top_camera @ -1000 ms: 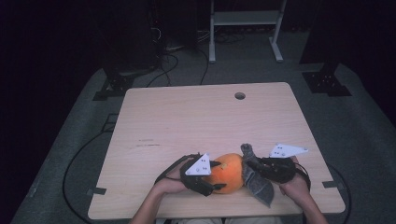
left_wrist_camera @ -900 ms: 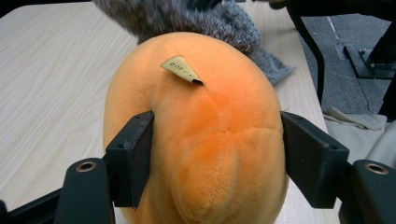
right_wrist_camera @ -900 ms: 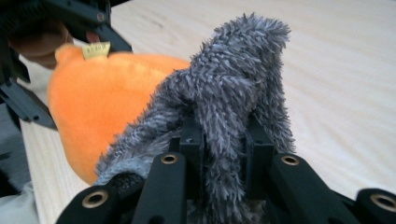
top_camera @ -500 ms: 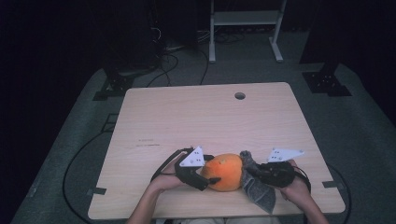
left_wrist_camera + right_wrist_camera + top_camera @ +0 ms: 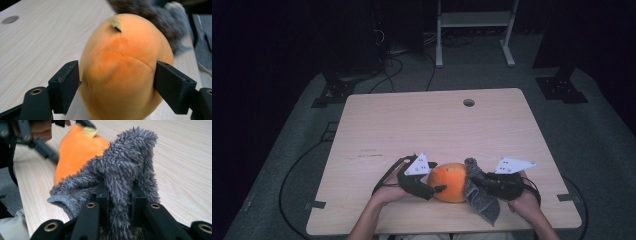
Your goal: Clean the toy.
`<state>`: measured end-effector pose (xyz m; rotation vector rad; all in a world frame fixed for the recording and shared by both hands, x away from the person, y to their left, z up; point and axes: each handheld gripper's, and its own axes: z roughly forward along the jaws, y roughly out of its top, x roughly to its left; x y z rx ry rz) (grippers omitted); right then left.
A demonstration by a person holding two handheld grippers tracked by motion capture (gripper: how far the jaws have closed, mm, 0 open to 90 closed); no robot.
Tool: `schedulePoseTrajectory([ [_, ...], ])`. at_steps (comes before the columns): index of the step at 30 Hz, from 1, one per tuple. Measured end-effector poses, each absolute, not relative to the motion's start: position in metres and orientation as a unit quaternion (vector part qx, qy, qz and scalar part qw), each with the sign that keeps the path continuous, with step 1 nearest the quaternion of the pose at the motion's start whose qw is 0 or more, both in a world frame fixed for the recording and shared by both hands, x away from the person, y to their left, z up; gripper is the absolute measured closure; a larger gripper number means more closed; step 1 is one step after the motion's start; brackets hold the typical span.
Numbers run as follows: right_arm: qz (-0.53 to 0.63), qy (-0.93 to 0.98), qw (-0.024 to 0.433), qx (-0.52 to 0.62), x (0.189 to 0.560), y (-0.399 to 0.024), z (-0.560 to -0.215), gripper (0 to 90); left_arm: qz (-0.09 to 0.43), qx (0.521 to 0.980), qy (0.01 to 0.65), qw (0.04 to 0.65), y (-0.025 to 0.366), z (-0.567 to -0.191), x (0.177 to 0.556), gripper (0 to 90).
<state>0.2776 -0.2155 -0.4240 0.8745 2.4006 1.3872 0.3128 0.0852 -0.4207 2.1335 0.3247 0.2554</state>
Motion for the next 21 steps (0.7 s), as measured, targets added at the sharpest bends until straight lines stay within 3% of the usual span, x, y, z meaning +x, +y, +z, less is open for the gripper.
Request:
schedulePoseTrajectory([
  [6, 0.468, 0.825, 0.119, 0.293, 0.274, -0.215, -0.426, 73.4, 0.086, 0.869, 0.132, 0.468, 0.086, -0.422, 0.312, 28.8],
  [9, 0.468, 0.824, 0.117, 0.296, 0.274, -0.216, -0.427, 73.3, 0.071, 0.869, 0.135, 0.471, 0.084, -0.421, 0.312, 19.2],
  [12, 0.469, 0.825, 0.115, 0.295, 0.274, -0.217, -0.427, 73.4, 0.071, 0.872, 0.137, 0.464, 0.080, -0.424, 0.312, 17.0],
  [16, 0.468, 0.825, 0.123, 0.292, 0.272, -0.216, -0.419, 73.5, 0.089, 0.874, 0.125, 0.460, 0.079, -0.427, 0.310, 27.4],
  [21, 0.495, 0.816, 0.133, 0.266, 0.268, -0.203, -0.405, 73.3, 0.090, 0.878, 0.114, 0.457, 0.080, -0.429, 0.309, 30.2],
])
